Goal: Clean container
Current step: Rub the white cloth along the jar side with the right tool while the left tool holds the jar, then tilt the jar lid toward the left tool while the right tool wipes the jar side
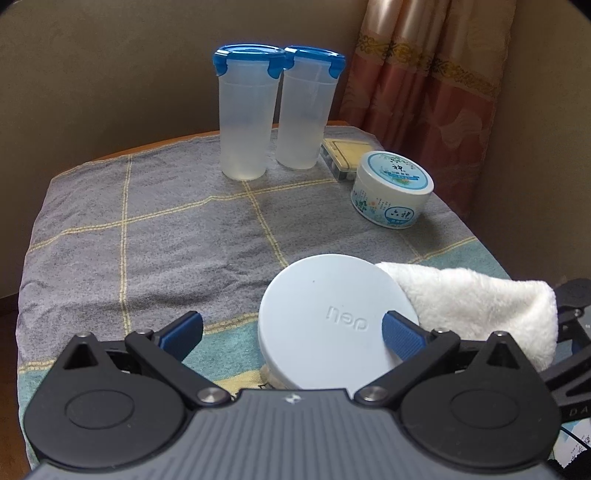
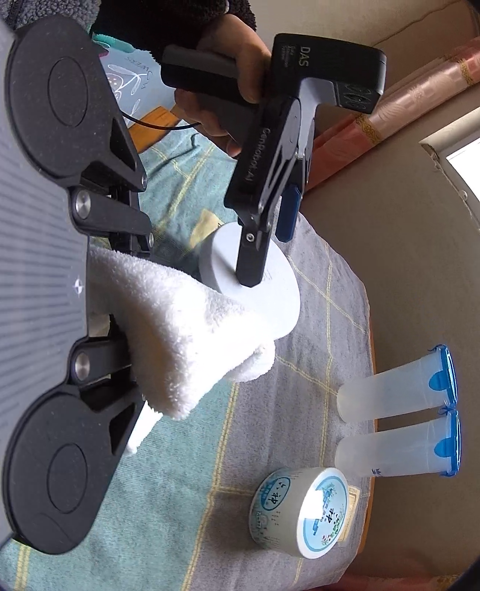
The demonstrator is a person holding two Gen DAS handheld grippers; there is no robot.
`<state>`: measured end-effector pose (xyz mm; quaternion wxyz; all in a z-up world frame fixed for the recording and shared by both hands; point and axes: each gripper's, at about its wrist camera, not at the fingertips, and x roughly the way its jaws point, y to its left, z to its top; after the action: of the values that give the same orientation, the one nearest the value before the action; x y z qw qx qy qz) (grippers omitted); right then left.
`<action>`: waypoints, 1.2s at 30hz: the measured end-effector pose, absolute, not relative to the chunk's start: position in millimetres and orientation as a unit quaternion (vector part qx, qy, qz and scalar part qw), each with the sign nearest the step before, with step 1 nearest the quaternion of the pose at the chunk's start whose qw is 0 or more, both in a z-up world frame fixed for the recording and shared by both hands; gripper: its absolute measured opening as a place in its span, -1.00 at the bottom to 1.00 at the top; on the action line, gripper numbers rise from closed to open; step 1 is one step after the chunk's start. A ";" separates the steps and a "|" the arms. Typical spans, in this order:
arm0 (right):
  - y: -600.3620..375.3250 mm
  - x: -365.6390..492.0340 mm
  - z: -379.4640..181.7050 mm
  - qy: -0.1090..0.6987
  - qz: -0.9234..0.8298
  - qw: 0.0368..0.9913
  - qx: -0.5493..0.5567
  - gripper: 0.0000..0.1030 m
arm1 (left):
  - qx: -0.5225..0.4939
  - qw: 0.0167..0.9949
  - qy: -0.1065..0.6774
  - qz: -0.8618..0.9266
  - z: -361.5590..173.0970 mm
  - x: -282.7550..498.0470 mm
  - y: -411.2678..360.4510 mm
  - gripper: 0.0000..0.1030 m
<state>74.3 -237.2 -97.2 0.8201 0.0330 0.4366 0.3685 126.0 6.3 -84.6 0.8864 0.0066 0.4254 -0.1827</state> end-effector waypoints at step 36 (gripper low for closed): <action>-291.4 68.8 -86.6 0.402 0.330 0.850 0.085 -0.62 | 0.032 0.894 0.415 -0.167 -105.2 124.0 -31.6 0.94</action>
<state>68.8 -291.4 -86.6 0.8499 0.0845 0.4017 0.3304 124.0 -31.6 -105.2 0.8939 0.0316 0.4148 -0.1672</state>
